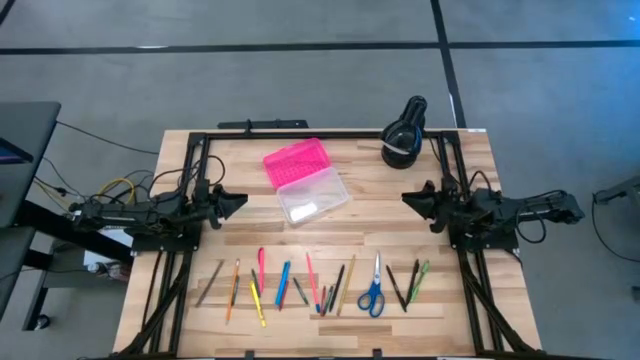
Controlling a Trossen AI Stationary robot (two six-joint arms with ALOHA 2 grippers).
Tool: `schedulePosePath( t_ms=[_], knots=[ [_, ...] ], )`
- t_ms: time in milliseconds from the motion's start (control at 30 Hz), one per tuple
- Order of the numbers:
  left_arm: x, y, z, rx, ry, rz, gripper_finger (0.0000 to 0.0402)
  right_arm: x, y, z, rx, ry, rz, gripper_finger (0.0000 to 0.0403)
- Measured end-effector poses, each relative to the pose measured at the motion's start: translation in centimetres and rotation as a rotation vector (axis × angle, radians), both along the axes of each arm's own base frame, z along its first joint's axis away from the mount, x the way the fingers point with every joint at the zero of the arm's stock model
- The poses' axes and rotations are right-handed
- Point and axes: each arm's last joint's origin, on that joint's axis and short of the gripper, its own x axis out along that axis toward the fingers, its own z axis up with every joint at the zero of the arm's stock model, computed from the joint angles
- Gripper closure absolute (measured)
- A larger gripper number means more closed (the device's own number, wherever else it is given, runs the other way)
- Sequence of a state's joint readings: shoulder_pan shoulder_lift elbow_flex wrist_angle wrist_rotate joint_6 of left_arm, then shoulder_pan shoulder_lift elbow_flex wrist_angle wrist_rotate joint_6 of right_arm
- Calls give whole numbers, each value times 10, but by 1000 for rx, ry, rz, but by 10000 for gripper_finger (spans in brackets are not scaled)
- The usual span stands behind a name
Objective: Pick & place school supplies into a supply box
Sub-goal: Put the gray pen into the pink supply box
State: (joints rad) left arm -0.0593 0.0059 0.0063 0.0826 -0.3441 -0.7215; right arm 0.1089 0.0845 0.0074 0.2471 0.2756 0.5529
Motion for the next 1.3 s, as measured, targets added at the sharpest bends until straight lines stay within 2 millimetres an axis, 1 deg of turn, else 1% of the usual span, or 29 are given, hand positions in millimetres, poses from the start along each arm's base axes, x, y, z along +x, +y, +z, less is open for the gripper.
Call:
schedulePosePath(
  t_ms=[100, 167, 233, 333, 400, 467, 533, 700, 833, 1000, 1067, 1167, 1300],
  knots=[
    [0, 0, 0, -40, -12, -2, 288, -1, 0, 6, 9, -67, -5, 310],
    [0, -1, 2, -40, -29, -25, 288, -3, -1, 11, 73, -129, -20, 310],
    [-1, -2, 9, -24, -100, -76, 288, -4, -2, 14, 133, -175, -44, 310],
    [-4, -4, 24, 47, -249, -161, 288, -6, -3, 18, 156, -221, -49, 310],
    [-8, -6, 33, 100, -339, -188, 288, -6, -3, 19, 156, -232, -42, 310],
    [-11, -5, 39, 128, -411, -169, 288, -6, -2, 19, 155, -229, -32, 310],
    [-13, -4, 43, 139, -445, -122, 288, -6, -1, 19, 155, -226, -23, 310],
    [-16, -1, 46, 102, -489, -27, 288, -6, 3, 19, 154, -223, 40, 310],
    [-16, 1, 46, 13, -507, 14, 288, -6, 8, 19, 151, -222, 108, 310],
    [-15, 3, 42, -96, -490, 44, 288, -7, 12, 19, 153, -219, 170, 310],
    [-15, 2, 42, -89, -489, 44, 288, -7, 14, 20, 155, -219, 186, 310],
    [-15, 2, 43, -22, -479, 49, 288, -8, 15, 22, 163, -246, 203, 310],
    [-16, -1, 46, 81, -487, -24, 288, -11, 16, 29, 102, -293, 206, 310]
  ],
)
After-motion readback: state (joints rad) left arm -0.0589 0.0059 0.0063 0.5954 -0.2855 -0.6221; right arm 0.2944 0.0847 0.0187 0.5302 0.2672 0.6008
